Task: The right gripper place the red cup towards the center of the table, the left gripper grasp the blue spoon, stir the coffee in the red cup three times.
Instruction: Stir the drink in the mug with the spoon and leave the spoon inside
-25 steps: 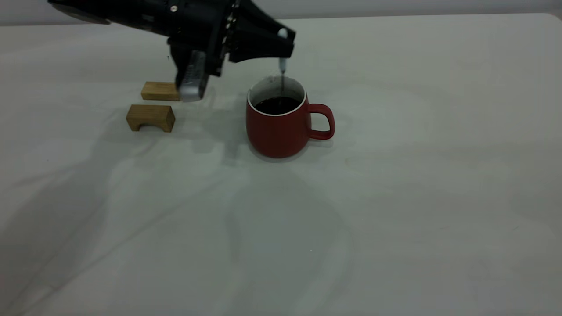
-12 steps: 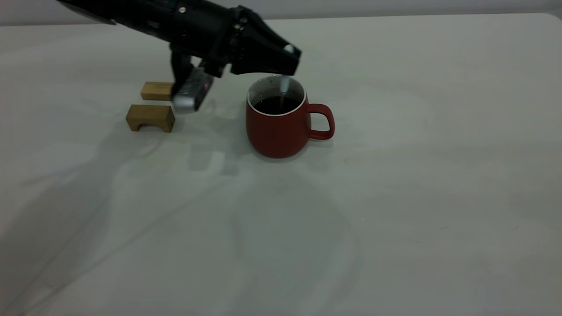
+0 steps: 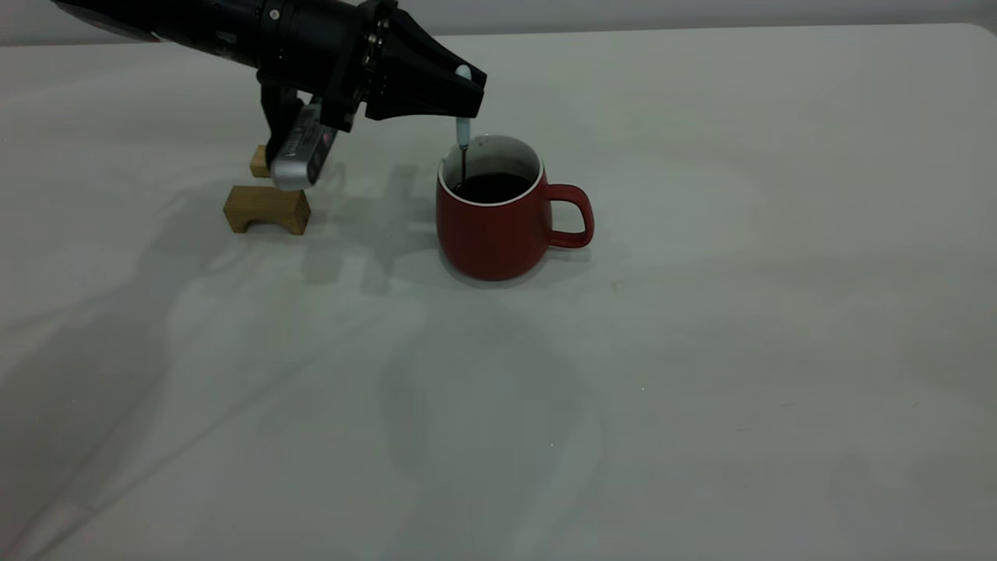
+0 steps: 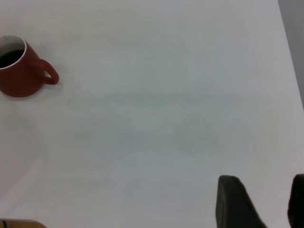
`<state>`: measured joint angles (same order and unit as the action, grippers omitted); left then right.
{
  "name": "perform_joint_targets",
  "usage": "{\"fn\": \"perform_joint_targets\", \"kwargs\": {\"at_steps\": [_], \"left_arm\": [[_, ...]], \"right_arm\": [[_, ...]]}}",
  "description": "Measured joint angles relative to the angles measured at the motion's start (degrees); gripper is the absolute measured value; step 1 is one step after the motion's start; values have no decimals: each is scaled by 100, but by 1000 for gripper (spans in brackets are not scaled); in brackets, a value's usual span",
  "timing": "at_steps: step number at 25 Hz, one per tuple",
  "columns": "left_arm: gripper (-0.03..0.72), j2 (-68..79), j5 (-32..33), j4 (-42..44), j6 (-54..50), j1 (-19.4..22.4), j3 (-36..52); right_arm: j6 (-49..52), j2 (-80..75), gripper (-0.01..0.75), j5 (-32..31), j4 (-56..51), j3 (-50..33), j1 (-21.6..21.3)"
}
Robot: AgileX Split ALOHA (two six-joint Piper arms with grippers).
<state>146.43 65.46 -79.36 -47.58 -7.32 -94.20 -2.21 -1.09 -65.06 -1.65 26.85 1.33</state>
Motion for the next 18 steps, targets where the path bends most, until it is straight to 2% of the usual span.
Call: {"fn": "perform_joint_targets", "kwargs": {"at_steps": [7, 9, 18], "left_arm": [[171, 0, 30, -174, 197, -14, 0], [200, 0, 38, -126, 197, -14, 0], [520, 0, 64, 189, 240, -14, -31]], "right_arm": [[0, 0, 317, 0, 0, 0, 0], [0, 0, 317, 0, 0, 0, 0], [0, 0, 317, 0, 0, 0, 0]]}}
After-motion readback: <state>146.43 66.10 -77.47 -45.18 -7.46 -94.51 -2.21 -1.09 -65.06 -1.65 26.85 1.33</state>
